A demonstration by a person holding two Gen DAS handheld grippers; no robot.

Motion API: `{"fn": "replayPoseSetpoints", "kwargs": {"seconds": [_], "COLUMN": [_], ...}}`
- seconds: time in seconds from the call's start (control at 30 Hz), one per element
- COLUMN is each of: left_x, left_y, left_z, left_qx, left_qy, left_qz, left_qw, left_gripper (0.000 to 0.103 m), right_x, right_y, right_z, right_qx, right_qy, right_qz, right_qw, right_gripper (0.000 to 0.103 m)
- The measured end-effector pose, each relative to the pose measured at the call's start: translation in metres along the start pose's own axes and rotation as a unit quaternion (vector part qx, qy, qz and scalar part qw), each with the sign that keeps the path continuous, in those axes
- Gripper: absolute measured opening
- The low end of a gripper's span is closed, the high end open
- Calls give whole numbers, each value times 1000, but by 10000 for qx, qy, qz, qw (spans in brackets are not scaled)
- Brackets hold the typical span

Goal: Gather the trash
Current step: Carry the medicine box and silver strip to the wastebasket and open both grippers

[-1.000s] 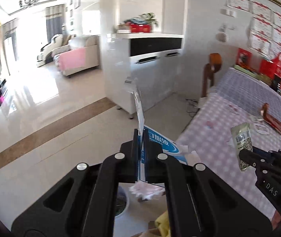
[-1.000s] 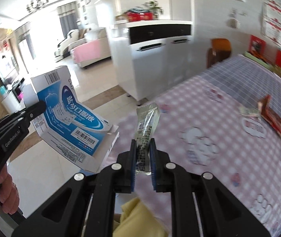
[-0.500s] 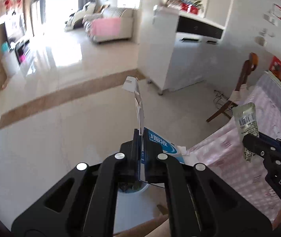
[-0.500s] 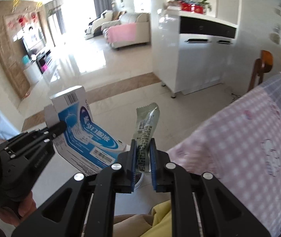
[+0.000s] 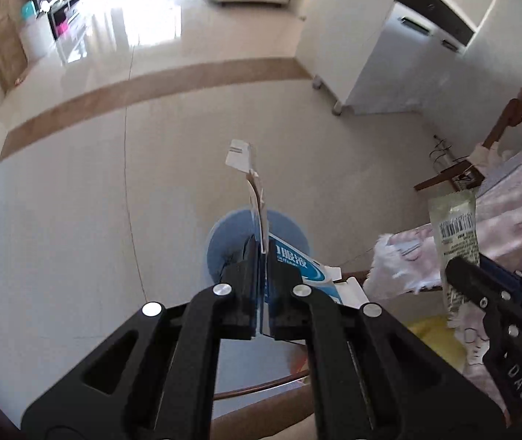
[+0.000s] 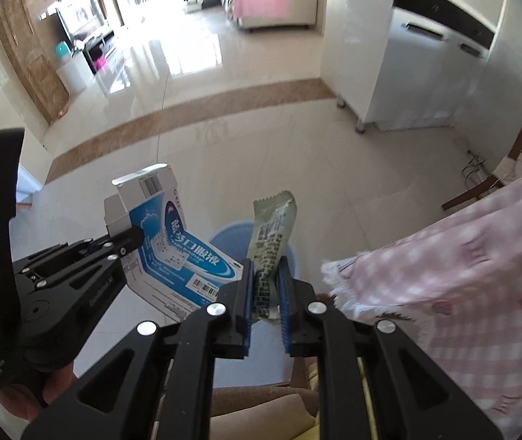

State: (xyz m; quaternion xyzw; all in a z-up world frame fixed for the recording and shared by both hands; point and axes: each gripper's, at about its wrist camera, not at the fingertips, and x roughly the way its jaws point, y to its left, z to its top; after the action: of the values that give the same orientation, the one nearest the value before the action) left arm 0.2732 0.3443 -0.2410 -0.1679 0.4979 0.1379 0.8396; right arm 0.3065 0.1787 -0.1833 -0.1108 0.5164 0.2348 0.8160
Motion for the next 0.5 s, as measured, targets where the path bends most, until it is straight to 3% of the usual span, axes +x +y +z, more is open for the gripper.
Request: {"fn": "replayPoseSetpoints", "kwargs": {"seconds": [0.5], "left_x": [84], "left_y": [16], "left_z": [-14], "left_qx": [-115], "left_qy": [978], "left_qz": [142], "left_qw": [9950], "left_gripper": [7], "right_x": [65], "right_y": [11], "right_z": [-10], "right_qx": [81], "right_qy": [640], "right_qz": [-40], "right_qw": [9979], "right_gripper": [13]}}
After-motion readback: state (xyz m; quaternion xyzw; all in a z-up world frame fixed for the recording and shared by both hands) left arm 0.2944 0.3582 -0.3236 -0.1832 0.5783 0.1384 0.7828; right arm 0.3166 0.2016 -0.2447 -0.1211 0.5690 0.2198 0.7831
